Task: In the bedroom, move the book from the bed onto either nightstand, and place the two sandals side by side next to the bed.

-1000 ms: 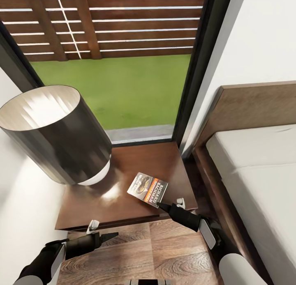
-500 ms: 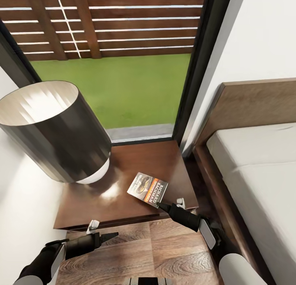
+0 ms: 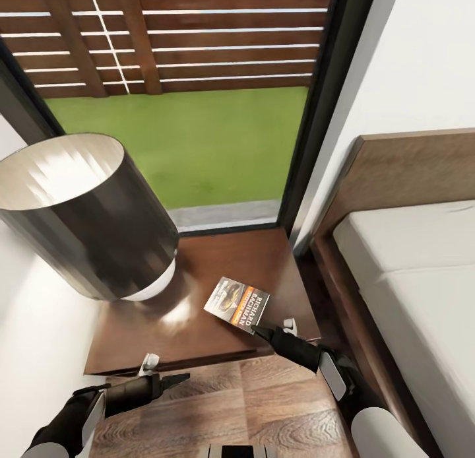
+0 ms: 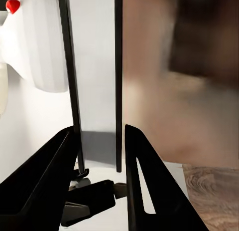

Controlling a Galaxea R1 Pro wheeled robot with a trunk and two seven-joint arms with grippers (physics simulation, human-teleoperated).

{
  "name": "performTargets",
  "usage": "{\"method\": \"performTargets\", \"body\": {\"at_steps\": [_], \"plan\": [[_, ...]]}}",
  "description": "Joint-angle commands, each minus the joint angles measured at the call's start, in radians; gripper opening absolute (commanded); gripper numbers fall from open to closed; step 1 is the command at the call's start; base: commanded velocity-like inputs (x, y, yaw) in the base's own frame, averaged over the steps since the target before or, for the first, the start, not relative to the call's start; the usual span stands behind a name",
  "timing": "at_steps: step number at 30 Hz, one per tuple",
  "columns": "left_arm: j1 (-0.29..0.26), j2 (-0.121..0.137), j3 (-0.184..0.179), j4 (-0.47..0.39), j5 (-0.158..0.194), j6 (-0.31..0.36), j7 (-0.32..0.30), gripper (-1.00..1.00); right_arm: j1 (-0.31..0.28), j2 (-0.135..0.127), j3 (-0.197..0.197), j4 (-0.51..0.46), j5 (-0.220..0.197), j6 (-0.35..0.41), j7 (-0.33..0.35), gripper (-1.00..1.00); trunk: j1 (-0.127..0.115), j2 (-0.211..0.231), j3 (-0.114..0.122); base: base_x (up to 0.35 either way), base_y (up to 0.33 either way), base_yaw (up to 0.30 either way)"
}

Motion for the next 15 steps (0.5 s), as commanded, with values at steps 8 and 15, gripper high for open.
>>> {"method": "performTargets", "body": {"at_steps": [8, 15], "plan": [[-0.001, 0.0, 0.004, 0.0, -0.003, 0.01, -0.005, 1.0, 0.0, 0.001, -0.004, 0.0, -0.002, 0.007, 0.002, -1.0, 0.0, 0.0, -0.001, 0.101, 0.018, 0.0], [-0.001, 0.0, 0.004, 0.0, -0.003, 0.01, -0.005, 1.0, 0.0, 0.001, -0.004, 0.0, -0.002, 0.006, 0.002, -1.0, 0.0, 0.0, -0.001, 0.094, 0.032, 0.0]]}}
